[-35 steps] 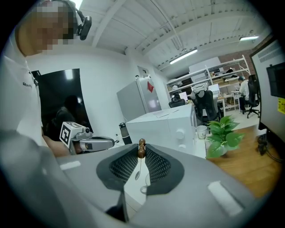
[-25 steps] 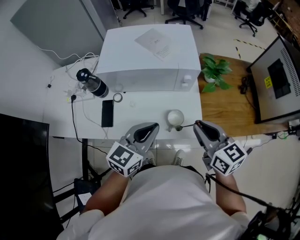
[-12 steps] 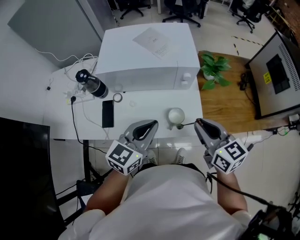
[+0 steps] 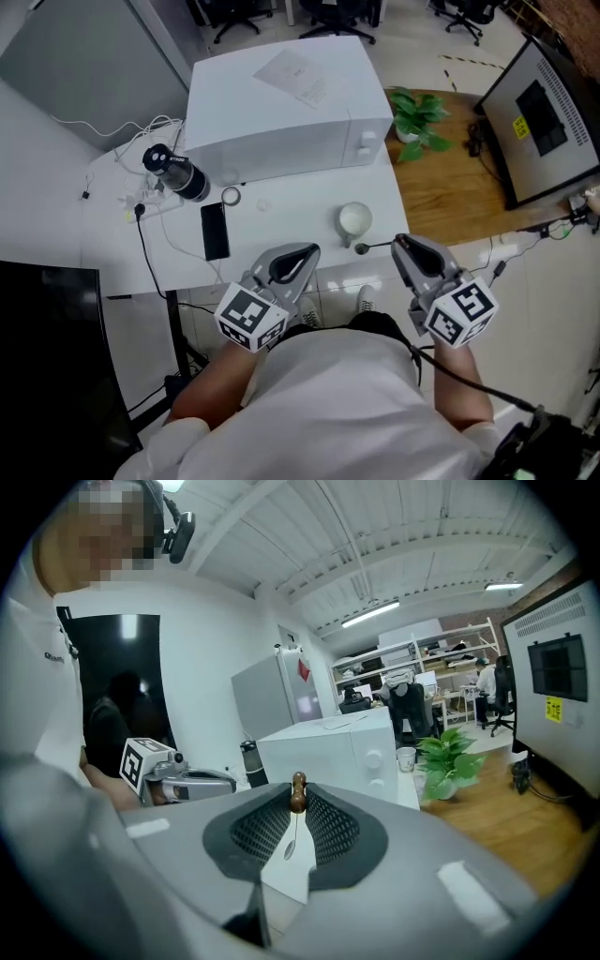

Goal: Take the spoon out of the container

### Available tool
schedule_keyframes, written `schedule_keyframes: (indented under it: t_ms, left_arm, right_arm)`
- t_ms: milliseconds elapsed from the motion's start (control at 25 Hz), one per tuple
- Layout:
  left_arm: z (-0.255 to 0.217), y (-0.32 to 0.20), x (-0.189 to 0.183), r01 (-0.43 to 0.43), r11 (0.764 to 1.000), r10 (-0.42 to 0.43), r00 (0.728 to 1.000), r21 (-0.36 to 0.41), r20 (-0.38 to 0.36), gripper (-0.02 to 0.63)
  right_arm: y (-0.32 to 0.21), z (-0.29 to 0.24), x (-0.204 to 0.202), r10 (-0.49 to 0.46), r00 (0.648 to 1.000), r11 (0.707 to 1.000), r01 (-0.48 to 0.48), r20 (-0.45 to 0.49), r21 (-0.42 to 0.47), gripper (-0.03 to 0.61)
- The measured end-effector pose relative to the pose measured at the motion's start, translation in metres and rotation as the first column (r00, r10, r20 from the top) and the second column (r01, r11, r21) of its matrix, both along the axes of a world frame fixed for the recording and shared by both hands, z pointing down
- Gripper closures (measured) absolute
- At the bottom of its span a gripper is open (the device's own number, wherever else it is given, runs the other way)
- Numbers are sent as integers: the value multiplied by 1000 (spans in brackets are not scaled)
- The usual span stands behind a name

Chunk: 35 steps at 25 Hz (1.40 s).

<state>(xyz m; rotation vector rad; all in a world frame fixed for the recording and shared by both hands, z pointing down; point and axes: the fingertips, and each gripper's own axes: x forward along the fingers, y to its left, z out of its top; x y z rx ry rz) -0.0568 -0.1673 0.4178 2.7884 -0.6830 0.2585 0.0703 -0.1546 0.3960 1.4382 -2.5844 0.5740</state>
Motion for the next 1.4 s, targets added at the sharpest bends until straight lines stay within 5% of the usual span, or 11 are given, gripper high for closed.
schedule_keyframes:
  t_ms: [440, 1400]
  left_arm:
    - [-2, 36, -1, -34, 999, 34, 999, 19, 0, 609]
    - [1, 228, 89, 193, 981, -194, 981, 38, 27, 609]
  right_arm:
    - [41, -9, -8, 7, 1000, 1000, -7, -6, 27, 523]
    - [212, -3, 83, -196, 980, 979, 193, 45, 60, 523]
